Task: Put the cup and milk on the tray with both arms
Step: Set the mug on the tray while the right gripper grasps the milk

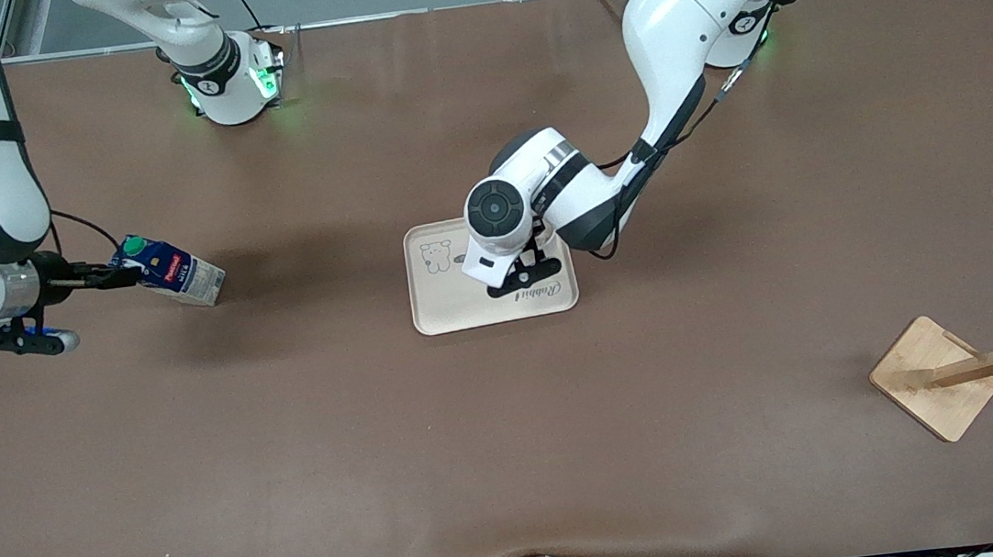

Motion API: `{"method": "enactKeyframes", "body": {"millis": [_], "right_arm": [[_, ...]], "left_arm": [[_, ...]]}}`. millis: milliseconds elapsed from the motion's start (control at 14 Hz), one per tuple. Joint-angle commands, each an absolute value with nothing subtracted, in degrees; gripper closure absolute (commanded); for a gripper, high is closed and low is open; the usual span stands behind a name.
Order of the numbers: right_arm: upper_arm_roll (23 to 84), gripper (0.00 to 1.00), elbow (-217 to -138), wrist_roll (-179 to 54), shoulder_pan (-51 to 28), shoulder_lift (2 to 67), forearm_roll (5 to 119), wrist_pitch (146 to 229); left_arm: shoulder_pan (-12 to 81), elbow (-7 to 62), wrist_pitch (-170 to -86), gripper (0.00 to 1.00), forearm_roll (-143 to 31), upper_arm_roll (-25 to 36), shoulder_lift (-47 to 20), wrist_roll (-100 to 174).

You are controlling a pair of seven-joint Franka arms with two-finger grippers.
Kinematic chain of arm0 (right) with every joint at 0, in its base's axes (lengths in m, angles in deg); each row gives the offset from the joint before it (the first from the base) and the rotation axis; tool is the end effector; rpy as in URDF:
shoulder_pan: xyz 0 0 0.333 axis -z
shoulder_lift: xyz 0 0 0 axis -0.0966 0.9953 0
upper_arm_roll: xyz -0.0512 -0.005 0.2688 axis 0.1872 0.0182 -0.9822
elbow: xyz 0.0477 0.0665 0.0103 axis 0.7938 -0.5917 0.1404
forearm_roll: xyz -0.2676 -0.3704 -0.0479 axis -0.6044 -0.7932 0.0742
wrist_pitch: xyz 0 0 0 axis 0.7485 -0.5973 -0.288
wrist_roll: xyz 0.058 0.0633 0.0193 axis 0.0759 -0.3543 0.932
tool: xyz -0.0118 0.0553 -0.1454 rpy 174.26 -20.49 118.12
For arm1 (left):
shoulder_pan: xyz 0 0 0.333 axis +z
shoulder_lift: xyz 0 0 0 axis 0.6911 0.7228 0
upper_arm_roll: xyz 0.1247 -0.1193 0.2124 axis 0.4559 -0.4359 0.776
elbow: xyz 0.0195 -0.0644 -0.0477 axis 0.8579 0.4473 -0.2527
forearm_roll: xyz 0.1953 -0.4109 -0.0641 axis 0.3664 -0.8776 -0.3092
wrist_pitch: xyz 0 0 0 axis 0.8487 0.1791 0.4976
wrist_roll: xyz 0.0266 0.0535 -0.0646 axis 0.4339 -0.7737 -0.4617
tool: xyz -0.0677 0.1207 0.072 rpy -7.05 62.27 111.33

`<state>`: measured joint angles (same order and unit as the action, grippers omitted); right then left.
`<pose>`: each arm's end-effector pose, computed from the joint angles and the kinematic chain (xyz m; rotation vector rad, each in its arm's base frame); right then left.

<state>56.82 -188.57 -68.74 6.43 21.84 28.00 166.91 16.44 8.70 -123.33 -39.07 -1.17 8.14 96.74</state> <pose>0.5655 -0.0869 0.2451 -2.9888 0.3076 0.6992 0.4721 -0.5446 0.1131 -3.0136 -0.4183 0.4268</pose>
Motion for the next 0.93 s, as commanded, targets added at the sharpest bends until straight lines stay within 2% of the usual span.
{"method": "enactKeyframes", "body": {"millis": [0, 71, 214, 357, 429, 500, 714, 857], "right_arm": [[56.62, 0.0, -193.3, -68.95, 6.6, 19.1, 28.57, 168.52], [56.7, 0.0, -193.92, -68.87, 6.77, 19.1, 28.57, 168.79], [56.71, 0.0, -198.03, -68.95, 6.86, 17.53, 28.57, 172.8], [56.62, 0.0, -204.36, -69.65, 6.86, 14.9, 28.66, 181.58], [56.62, 0.39, -205.34, -69.74, 7.04, 14.45, 28.83, 183.71], [56.62, 0.99, -205.26, -70.18, 6.95, 14.45, 28.92, 183.38], [56.62, 1.0, -204.3, -71.33, 6.86, 14.53, 32.51, 182.06], [56.7, 1.0, -200.63, -71.33, 6.77, 15.06, 33.05, 179.26]], "left_arm": [[16.47, 7.84, -123.33, 0.14, -38.61, -0.9, 9.24, 95.29], [16.47, 7.84, -123.33, 0.0, -38.09, -0.81, 8.8, 95.12], [18.13, 7.14, -122.9, 0.0, -38.0, -0.81, 6.79, 94.68], [21.64, 7.14, -122.28, 0.0, -37.91, -1.34, 1.8, 92.57], [23.31, 7.14, -120.28, 0.0, -37.99, -1.34, -1.71, 91.09], [25.41, 7.14, -117.47, 0.0, -38.17, -1.08, -4.71, 89.07], [34.28, 7.14, -110.17, 0.0, -38.08, -1.07, -12.45, 80.55], [40.35, 7.22, -106.74, 0.0, -37.82, -0.99, -17.98, 76.33]]}}
